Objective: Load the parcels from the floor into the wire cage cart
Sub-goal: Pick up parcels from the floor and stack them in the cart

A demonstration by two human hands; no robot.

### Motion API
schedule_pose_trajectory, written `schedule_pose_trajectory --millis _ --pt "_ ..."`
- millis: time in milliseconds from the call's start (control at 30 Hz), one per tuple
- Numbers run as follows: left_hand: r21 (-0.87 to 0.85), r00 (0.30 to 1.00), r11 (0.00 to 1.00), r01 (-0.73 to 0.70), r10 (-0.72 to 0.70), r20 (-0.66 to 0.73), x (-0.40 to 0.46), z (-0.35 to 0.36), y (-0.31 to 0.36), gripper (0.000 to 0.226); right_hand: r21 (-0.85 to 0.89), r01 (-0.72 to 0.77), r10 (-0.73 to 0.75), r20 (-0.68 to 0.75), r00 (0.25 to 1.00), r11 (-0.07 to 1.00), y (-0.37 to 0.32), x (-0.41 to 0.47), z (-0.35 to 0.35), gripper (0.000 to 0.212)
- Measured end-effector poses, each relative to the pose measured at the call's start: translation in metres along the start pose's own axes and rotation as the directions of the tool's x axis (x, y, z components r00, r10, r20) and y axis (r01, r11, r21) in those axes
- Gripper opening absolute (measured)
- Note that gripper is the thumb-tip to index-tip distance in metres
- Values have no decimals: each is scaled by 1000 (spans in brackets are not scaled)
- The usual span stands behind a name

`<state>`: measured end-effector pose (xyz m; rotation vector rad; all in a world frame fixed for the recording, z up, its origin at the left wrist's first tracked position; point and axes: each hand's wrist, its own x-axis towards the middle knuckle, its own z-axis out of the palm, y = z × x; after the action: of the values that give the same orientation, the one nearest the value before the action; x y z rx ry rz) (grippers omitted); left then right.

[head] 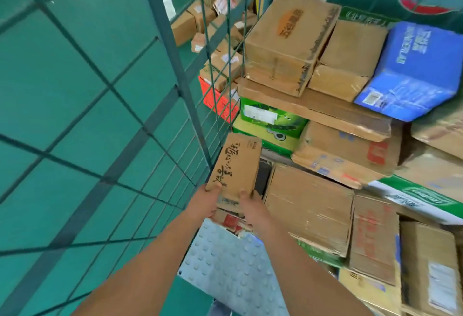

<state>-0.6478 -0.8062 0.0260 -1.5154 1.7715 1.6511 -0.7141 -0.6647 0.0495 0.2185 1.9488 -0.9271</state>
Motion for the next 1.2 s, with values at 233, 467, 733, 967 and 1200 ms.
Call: schedule_pose_trajectory --millis 233,467,733,967,1200 --pt "-101 999 995 0 -3 -32 24 4 2 47 213 -39 23 78 997 976 2 42 20 71" --pt "-376 998 925 -58 50 -31 -12 18 -33 72 247 -109 79 126 989 963 18 13 18 57" --pt "-654 998 756 -38 -9 -69 -133 34 -74 52 233 7 -45 157 987 973 44 -82 -8 32" --pt "-860 975 498 -112 -114 -193 -244 53 -167 43 240 48 -115 272 955 970 131 -170 -4 20" --pt "-888 918 412 -203 -235 -319 -335 61 -279 42 118 -3 -54 481 875 993 230 -238 40 23"
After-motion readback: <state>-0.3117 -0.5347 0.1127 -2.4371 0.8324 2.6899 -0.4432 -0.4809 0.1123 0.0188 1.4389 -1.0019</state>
